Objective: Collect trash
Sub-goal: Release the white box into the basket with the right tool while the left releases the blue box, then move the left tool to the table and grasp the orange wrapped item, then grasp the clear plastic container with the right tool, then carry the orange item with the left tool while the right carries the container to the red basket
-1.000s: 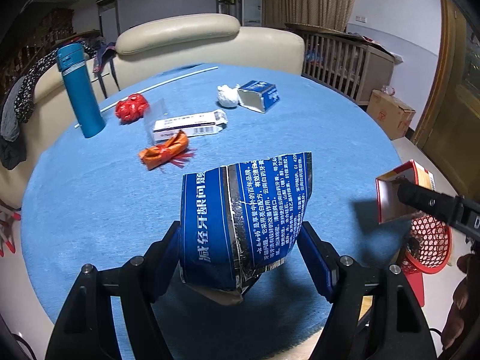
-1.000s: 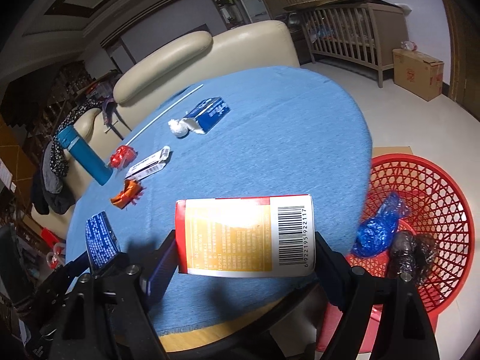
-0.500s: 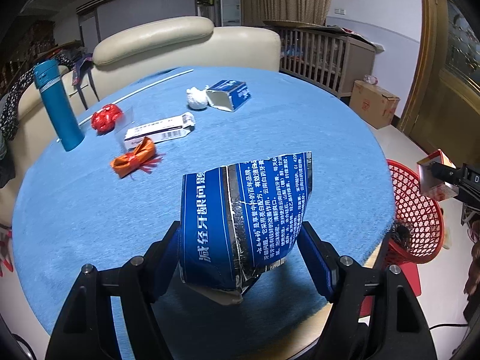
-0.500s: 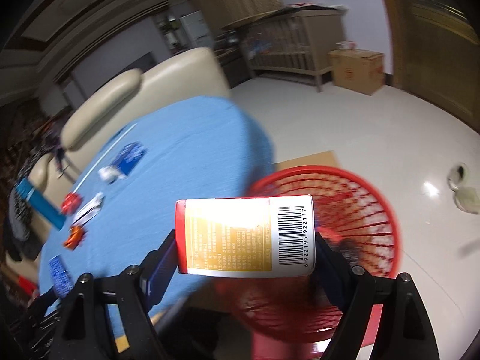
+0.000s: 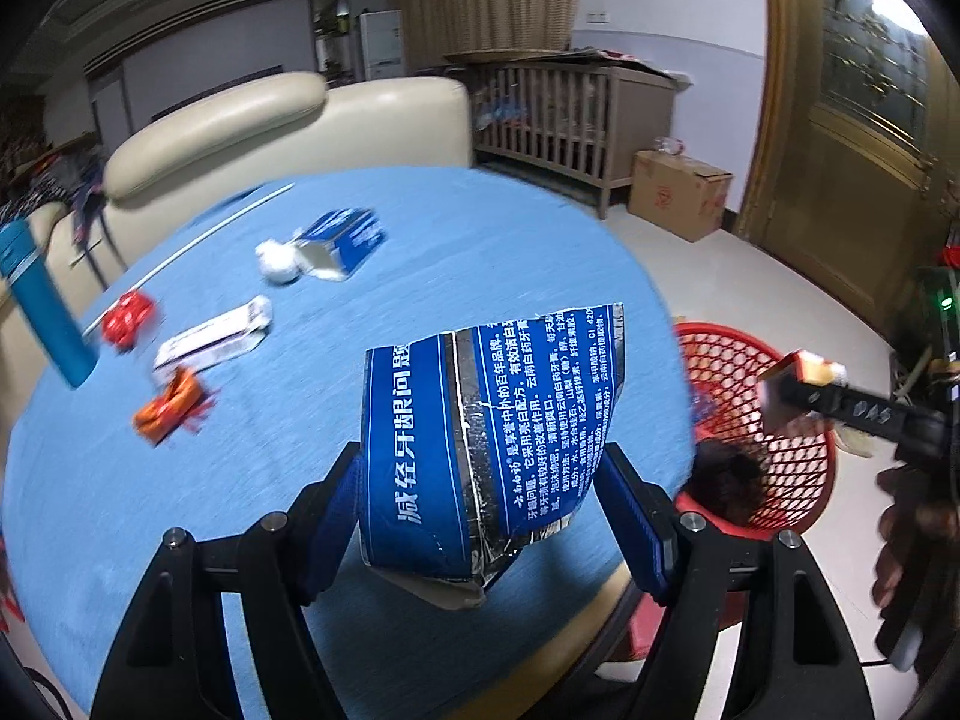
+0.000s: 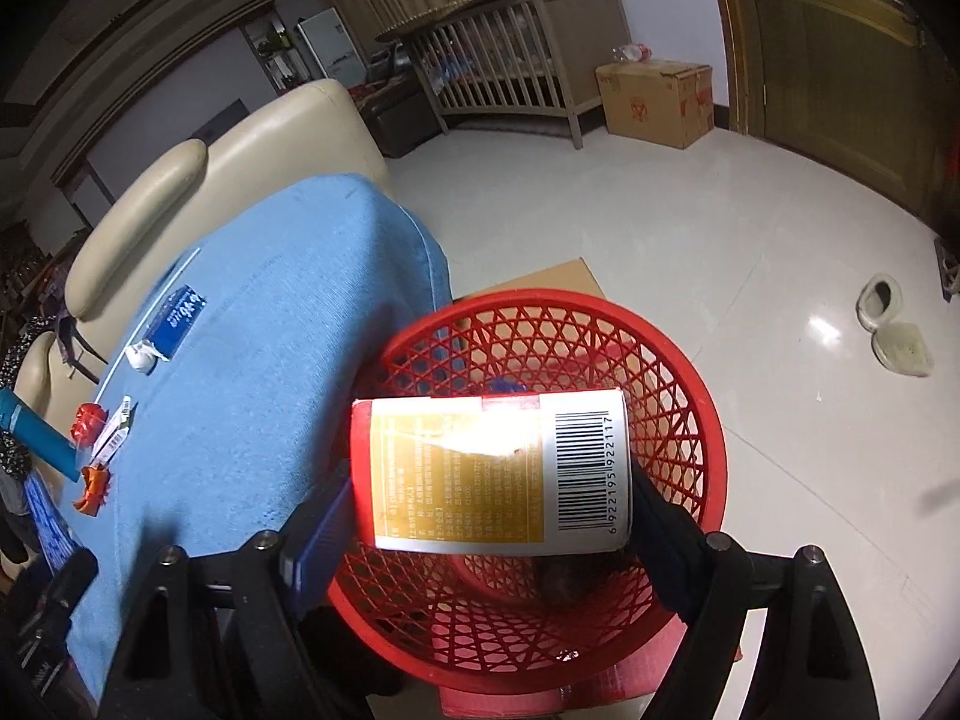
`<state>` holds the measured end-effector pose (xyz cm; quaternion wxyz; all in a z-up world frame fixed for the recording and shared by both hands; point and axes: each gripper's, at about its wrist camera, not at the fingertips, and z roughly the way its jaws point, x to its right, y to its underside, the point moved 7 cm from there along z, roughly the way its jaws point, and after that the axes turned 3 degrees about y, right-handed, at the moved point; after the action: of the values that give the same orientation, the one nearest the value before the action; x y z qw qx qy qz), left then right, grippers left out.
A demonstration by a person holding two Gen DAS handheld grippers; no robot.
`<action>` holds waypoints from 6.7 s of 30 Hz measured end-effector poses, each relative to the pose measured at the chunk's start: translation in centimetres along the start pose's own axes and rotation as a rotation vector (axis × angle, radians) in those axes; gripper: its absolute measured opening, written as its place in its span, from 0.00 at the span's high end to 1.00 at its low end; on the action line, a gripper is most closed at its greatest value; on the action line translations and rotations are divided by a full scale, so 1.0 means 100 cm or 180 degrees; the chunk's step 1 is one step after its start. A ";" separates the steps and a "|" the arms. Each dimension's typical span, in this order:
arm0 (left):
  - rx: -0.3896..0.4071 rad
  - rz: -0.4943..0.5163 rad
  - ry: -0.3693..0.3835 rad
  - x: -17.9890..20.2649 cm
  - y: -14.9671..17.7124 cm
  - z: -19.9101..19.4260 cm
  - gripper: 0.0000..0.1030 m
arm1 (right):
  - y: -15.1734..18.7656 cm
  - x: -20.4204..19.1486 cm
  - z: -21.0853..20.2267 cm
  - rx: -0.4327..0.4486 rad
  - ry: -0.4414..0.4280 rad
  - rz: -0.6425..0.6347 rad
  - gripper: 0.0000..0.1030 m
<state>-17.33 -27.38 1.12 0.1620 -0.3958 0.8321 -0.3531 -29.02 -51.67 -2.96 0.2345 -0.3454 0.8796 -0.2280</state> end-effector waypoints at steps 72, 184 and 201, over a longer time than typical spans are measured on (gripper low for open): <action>-0.0301 -0.1015 -0.0413 -0.212 0.010 0.010 0.17 | 0.011 -0.120 -0.024 0.0106 -0.0662 -0.0455 0.16; -0.0093 -0.0818 -0.0477 -0.144 0.018 -0.025 0.62 | 0.002 -0.186 -0.072 0.0479 -0.1248 -0.0915 0.59; 0.0006 -0.0357 -0.0086 -0.063 -0.014 -0.026 0.62 | -0.018 -0.063 -0.070 0.0579 -0.0529 -0.0467 0.59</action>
<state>-13.97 -21.91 3.84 0.1536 -0.4463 0.8060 -0.3571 -28.02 -46.69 5.14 0.3195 -0.4038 0.8053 -0.2939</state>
